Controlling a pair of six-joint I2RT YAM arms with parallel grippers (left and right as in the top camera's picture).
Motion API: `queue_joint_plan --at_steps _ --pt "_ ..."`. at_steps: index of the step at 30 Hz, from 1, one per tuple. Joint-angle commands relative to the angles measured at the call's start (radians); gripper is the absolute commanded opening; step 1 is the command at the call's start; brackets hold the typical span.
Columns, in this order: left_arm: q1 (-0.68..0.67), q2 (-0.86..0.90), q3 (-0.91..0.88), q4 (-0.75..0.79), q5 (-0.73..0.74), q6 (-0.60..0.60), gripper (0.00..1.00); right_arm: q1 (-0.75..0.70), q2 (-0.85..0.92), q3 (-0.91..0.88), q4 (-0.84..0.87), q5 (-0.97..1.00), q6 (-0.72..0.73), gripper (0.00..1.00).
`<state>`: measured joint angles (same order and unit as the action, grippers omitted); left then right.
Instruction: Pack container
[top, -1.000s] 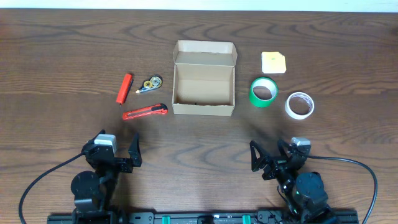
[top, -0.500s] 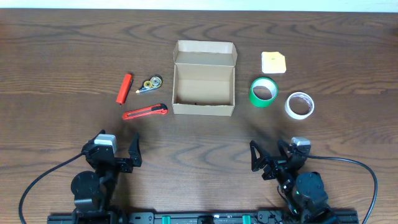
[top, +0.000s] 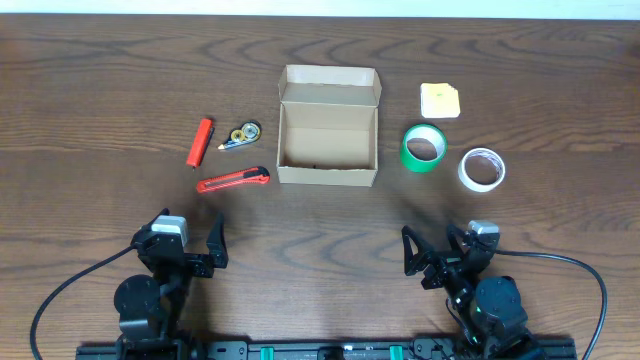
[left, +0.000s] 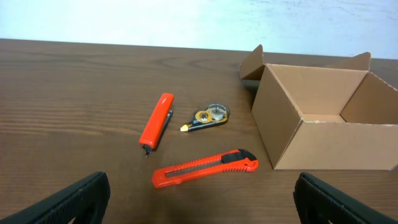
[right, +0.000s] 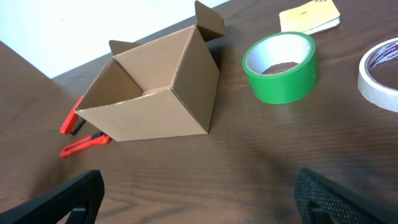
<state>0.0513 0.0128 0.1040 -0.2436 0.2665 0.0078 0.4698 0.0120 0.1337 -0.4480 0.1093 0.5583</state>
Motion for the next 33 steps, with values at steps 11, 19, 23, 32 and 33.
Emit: queue_joint_plan --at_steps 11,19,23,32,33 --pt "0.000 -0.007 -0.026 -0.005 0.008 0.014 0.95 0.010 -0.007 -0.006 0.002 0.014 -0.013 0.99" --pt "0.000 -0.007 -0.026 -0.005 0.008 0.014 0.95 0.010 -0.007 -0.006 0.002 0.014 -0.013 0.99" --pt "0.000 -0.007 -0.026 -0.005 0.008 0.014 0.95 0.010 -0.007 -0.006 0.002 0.014 -0.013 0.99" --pt "0.000 -0.007 -0.026 -0.005 0.008 0.014 0.95 0.010 -0.007 -0.006 0.015 -0.072 0.014 0.99" --pt "0.000 -0.007 -0.026 -0.005 0.008 0.014 0.95 0.009 -0.007 -0.006 0.035 -0.080 0.009 0.99"
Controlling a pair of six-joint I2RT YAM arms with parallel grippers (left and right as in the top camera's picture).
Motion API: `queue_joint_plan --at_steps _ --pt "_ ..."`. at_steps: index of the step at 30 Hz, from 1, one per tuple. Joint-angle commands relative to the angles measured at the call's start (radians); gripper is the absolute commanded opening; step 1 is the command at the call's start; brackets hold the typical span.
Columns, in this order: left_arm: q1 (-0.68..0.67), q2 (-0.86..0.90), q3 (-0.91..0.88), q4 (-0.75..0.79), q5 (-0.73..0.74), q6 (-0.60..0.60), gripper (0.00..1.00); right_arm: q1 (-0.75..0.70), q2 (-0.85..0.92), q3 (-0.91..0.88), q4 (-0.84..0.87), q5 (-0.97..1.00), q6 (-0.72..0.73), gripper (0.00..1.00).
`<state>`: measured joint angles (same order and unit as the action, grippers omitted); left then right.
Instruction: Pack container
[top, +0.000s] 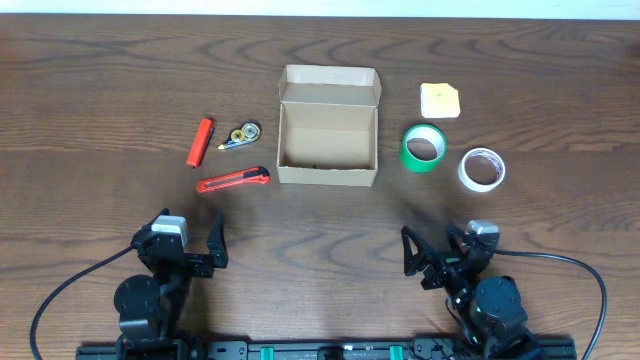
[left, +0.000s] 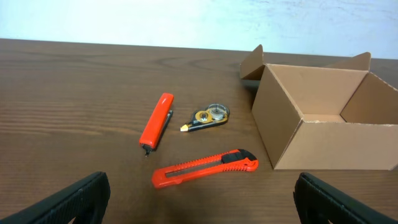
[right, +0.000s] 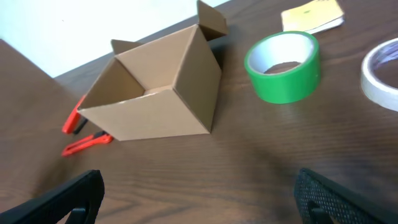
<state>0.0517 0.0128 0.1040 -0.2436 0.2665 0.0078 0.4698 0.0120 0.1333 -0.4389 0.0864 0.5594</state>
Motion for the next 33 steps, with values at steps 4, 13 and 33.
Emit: queue_joint_plan --at_steps 4,13,33 --pt "0.000 -0.007 -0.026 -0.005 0.008 0.014 0.95 0.006 -0.003 -0.005 0.149 -0.070 -0.041 0.99" --pt "0.000 -0.007 -0.026 -0.005 0.008 0.014 0.95 -0.110 0.265 0.205 0.206 -0.104 -0.188 0.99" --pt "0.000 -0.007 -0.026 -0.005 0.008 0.014 0.95 -0.446 1.461 0.970 -0.151 -0.166 -0.425 0.99"
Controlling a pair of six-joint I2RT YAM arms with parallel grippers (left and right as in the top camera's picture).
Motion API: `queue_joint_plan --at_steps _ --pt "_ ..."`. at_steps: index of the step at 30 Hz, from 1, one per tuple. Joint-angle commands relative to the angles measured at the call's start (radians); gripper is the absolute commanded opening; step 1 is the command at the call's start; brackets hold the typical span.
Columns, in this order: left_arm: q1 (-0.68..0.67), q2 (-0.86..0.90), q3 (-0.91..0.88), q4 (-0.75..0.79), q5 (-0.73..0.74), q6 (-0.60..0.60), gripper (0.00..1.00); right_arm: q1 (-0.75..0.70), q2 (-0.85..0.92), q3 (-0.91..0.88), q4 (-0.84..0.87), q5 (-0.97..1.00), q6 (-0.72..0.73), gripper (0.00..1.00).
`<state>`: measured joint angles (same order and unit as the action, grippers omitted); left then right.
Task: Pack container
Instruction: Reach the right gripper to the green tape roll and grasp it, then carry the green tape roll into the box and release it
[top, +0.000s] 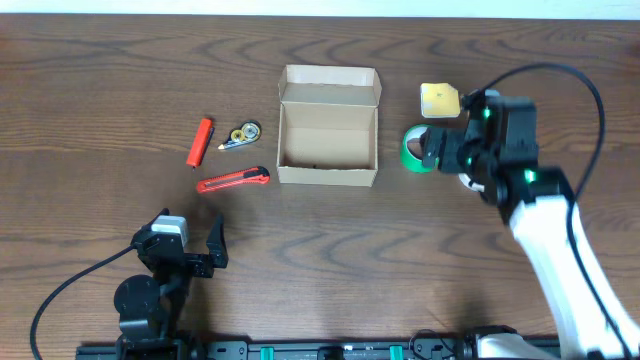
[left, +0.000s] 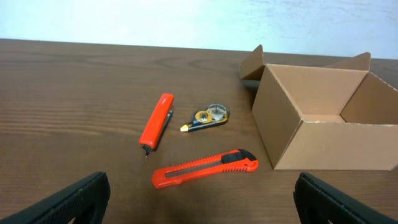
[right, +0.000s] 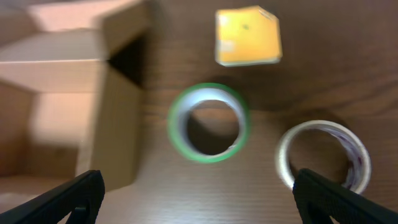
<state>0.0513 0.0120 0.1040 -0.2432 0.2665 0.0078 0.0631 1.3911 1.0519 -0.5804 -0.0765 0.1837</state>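
An open cardboard box (top: 328, 128) stands mid-table with nothing seen inside. To its left lie a red marker (top: 200, 141), a correction tape roller (top: 240, 134) and a red utility knife (top: 232, 180). On its right are yellow sticky notes (top: 440, 97), a green tape roll (right: 210, 122) and a white tape roll (right: 323, 155). My right gripper (top: 447, 152) hovers open above the two rolls, looking straight down on them. My left gripper (top: 190, 240) rests open near the front edge, with the knife (left: 205, 168) ahead of it.
The box's rear flap (top: 330, 85) stands up at the back. The box wall (right: 118, 124) is just left of the green roll. My right arm (top: 560, 250) stretches from the front right across the table.
My right arm has left its rest pose at the front edge and now hangs over the green and white tape rolls, camera pointing down. The left arm and all objects are unmoved.
At both earlier moments the two grippers sat open at the front edge, the right one shifting only slightly. Now the right gripper is out over the tape rolls beside the box, while the left stays put.
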Motion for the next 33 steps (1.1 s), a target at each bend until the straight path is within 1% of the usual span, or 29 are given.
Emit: queue_joint_plan --at_steps 1,7,13,15,17,22,24,25,26,30,33 --pt "0.000 -0.006 -0.026 -0.005 0.008 0.014 0.95 -0.049 0.116 0.062 -0.008 -0.003 -0.051 0.99" --pt "0.000 -0.006 -0.026 -0.005 0.008 0.014 0.95 -0.076 0.299 0.080 0.037 -0.004 -0.056 0.98" --pt "0.000 -0.006 -0.026 -0.005 0.008 0.014 0.95 -0.075 0.414 0.080 0.070 -0.008 -0.069 0.92" --pt "0.000 -0.006 -0.026 -0.005 0.008 0.014 0.96 -0.075 0.441 0.080 0.087 -0.007 -0.069 0.85" --pt "0.000 -0.006 -0.026 -0.005 0.008 0.014 0.95 -0.075 0.461 0.080 0.101 -0.008 -0.069 0.72" --pt "0.000 -0.006 -0.026 -0.005 0.008 0.014 0.96 -0.075 0.466 0.081 0.114 -0.008 -0.069 0.26" --pt "0.000 -0.006 -0.026 -0.005 0.008 0.014 0.95 -0.072 0.466 0.089 0.111 -0.017 -0.066 0.11" --pt "0.000 -0.006 -0.026 -0.005 0.008 0.014 0.95 -0.070 0.464 0.099 0.100 -0.033 -0.065 0.05" --pt "0.000 -0.006 -0.026 -0.005 0.008 0.014 0.95 -0.066 0.459 0.118 0.077 -0.057 -0.065 0.01" --pt "0.000 -0.006 -0.026 -0.005 0.008 0.014 0.95 -0.043 0.422 0.246 -0.056 -0.138 -0.065 0.01" --pt "0.000 -0.006 -0.026 -0.005 0.008 0.014 0.95 -0.006 0.371 0.384 -0.159 -0.141 -0.061 0.01"
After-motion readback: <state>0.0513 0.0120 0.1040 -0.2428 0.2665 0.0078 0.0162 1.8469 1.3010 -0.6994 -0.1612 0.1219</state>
